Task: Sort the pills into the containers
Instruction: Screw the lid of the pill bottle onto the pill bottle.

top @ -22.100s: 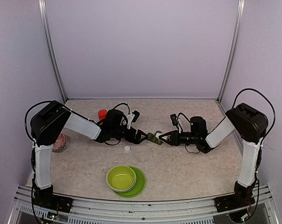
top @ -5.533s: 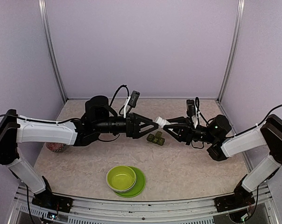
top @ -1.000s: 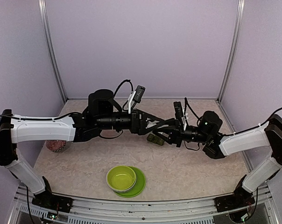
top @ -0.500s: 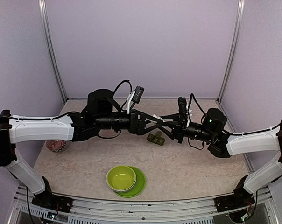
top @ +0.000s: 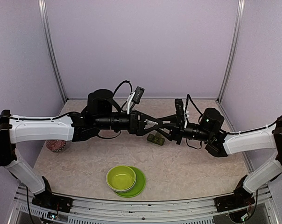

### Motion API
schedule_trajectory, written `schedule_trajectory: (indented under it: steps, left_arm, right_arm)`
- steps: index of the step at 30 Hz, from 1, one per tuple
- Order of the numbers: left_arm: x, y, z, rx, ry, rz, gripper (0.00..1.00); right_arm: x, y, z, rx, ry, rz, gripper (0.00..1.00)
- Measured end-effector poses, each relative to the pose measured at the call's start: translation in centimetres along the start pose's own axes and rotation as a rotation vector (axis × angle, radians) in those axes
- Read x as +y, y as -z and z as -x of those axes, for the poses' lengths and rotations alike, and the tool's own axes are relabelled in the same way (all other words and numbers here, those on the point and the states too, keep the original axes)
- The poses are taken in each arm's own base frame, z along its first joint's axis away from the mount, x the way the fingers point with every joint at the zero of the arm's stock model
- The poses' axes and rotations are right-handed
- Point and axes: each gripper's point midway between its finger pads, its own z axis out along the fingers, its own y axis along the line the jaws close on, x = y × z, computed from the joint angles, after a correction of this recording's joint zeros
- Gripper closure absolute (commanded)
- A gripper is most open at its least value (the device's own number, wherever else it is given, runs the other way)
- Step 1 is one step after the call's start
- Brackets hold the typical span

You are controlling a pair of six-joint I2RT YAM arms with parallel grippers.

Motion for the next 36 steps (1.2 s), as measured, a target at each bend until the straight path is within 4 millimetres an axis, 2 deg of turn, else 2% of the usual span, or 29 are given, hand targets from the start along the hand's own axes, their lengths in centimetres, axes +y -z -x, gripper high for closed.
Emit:
schedule_trajectory:
  steps: [13, 23, 31, 36]
  left_arm:
    - [0.6, 0.3, -0.4, 0.022, 0.004, 0.026, 0.03]
    - [0.7, 2.8, 1.6, 0.019, 0.022, 0.096, 0.23]
    - [1.4, 2.8, 0.6, 0.074, 0.085, 0.069, 0.24]
    - [1.2, 2.4, -0.1, 0.102, 0.119, 0.028, 0.35]
  right_arm:
    - [0.5, -0.1, -0.8, 0.041, 0.016, 0.03, 0.83]
    - [0.7, 1.1, 0.2, 0.074, 0.13, -0.017, 0.83]
    - [0.9, 1.5, 0.6, 0.096, 0.18, -0.023, 0.83]
    - [1.0, 1.6, 0.3, 0.112, 0.19, -0.021, 0.83]
